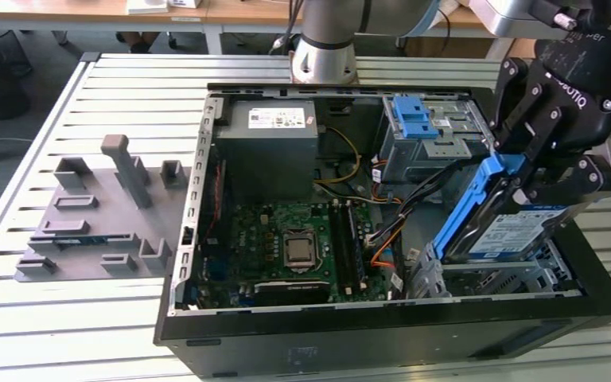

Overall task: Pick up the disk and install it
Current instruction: 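Insert the disk into the insertion slot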

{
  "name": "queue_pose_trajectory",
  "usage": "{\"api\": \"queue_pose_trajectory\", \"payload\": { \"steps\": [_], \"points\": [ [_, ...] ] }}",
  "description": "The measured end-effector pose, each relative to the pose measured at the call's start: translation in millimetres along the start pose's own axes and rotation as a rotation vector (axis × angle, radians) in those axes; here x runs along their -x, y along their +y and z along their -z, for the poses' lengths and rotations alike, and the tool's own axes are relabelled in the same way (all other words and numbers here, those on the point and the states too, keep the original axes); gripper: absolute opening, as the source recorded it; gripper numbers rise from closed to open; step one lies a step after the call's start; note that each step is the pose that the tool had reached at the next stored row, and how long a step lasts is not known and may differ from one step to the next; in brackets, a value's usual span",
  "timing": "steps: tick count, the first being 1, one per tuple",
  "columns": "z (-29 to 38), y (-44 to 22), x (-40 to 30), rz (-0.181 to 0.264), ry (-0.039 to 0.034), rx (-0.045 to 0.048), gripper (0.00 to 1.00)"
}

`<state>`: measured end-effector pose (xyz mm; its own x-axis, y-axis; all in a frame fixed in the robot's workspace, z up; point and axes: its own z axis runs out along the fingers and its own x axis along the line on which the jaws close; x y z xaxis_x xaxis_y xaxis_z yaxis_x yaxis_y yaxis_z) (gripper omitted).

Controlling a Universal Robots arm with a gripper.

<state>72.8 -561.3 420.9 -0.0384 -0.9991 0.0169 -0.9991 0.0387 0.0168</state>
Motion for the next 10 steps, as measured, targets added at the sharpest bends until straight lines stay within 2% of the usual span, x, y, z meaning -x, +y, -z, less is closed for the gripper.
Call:
{"api": "queue_pose_trajectory", "payload": {
  "steps": [10],
  "points": [
    [-4.4, -0.1, -0.2, 0.000, 0.0001, 0.0000, 0.36]
  ]
}}
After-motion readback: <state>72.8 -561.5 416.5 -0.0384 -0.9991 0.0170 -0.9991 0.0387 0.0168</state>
